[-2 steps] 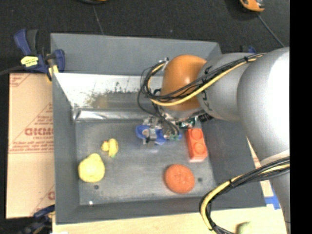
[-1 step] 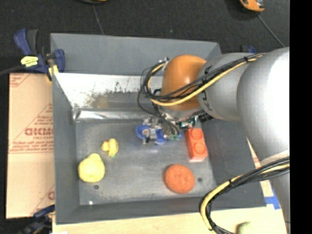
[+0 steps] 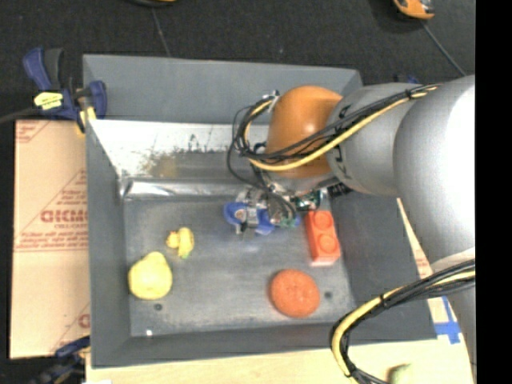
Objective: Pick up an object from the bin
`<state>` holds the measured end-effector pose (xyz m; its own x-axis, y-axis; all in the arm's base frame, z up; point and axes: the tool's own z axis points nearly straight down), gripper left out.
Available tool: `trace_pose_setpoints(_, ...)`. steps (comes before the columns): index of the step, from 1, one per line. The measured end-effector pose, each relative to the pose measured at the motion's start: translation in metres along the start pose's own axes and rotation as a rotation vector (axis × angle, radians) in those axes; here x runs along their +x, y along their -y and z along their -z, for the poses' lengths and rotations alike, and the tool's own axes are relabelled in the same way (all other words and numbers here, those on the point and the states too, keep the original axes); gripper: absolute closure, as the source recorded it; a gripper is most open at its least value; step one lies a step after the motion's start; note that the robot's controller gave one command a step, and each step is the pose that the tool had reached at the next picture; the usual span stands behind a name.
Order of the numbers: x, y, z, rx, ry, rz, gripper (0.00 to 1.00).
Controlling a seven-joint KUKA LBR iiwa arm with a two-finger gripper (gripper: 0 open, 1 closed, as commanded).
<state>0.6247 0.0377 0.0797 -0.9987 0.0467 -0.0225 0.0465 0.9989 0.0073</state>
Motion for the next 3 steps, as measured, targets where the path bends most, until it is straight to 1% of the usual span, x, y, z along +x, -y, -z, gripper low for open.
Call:
trace_pose_setpoints(1, -0.001, 0.0, 0.008, 0.0, 0.001, -0.001, 1.0)
trace_pose_setpoints(2, 0.0, 0.0, 0.056, 0.0, -0.006, -0.001, 1.0)
trace_pose_setpoints(3, -0.003, -0.001, 0.098, -0.001, 0.002, -0.001, 1.0)
